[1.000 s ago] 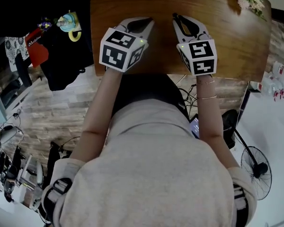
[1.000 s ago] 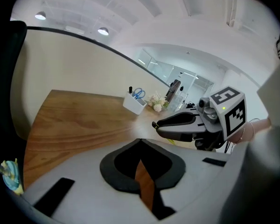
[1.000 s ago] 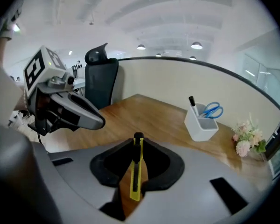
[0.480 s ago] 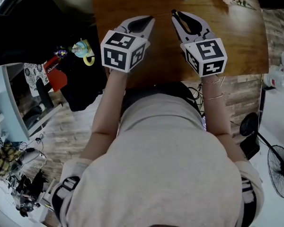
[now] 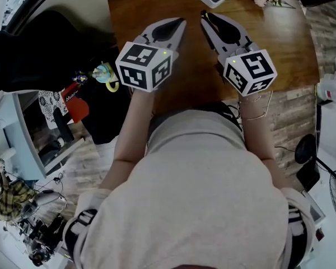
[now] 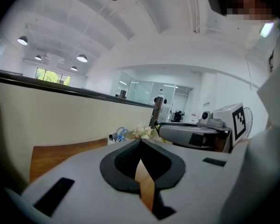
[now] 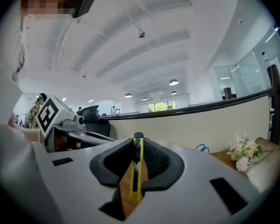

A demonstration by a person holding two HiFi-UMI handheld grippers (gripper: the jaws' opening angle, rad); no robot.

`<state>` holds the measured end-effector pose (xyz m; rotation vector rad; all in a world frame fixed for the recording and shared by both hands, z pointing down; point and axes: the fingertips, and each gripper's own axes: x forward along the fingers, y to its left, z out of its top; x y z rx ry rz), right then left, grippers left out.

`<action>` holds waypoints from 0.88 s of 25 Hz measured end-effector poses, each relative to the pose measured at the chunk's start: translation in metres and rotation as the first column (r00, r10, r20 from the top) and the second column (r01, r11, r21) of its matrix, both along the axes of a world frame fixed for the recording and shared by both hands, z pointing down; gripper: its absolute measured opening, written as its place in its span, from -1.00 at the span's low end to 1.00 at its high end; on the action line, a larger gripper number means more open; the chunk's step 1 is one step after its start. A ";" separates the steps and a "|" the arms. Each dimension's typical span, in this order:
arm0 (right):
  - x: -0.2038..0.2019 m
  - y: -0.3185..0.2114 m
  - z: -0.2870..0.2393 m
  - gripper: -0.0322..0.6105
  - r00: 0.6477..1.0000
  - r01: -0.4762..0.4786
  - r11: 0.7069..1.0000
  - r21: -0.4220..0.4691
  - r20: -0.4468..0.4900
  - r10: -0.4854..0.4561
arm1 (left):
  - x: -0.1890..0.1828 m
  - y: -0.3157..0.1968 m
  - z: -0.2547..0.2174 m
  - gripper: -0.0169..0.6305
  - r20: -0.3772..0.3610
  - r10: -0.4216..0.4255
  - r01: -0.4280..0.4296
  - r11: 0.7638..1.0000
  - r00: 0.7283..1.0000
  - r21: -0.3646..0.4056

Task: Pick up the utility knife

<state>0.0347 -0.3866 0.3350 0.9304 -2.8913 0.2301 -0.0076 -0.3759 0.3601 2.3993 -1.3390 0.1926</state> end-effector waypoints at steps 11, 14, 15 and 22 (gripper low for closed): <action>-0.001 0.022 -0.008 -0.66 0.993 0.025 1.000 -0.017 0.114 -0.023 | 0.016 0.012 0.006 -0.91 0.045 0.048 -0.048 0.999 0.998 0.001; 0.001 0.027 -0.005 -0.66 0.991 0.032 0.999 -0.038 0.133 -0.026 | 0.016 0.019 0.007 -0.91 0.056 0.045 -0.045 0.999 0.997 0.004; 0.001 0.028 -0.003 -0.66 0.991 0.036 0.998 -0.043 0.133 -0.030 | 0.015 0.021 0.008 -0.91 0.056 0.041 -0.041 0.999 0.998 0.001; 0.003 0.039 0.011 -0.66 0.993 0.034 0.995 -0.092 0.114 -0.024 | 0.015 0.035 0.021 -0.91 0.037 0.025 -0.023 0.999 0.999 -0.036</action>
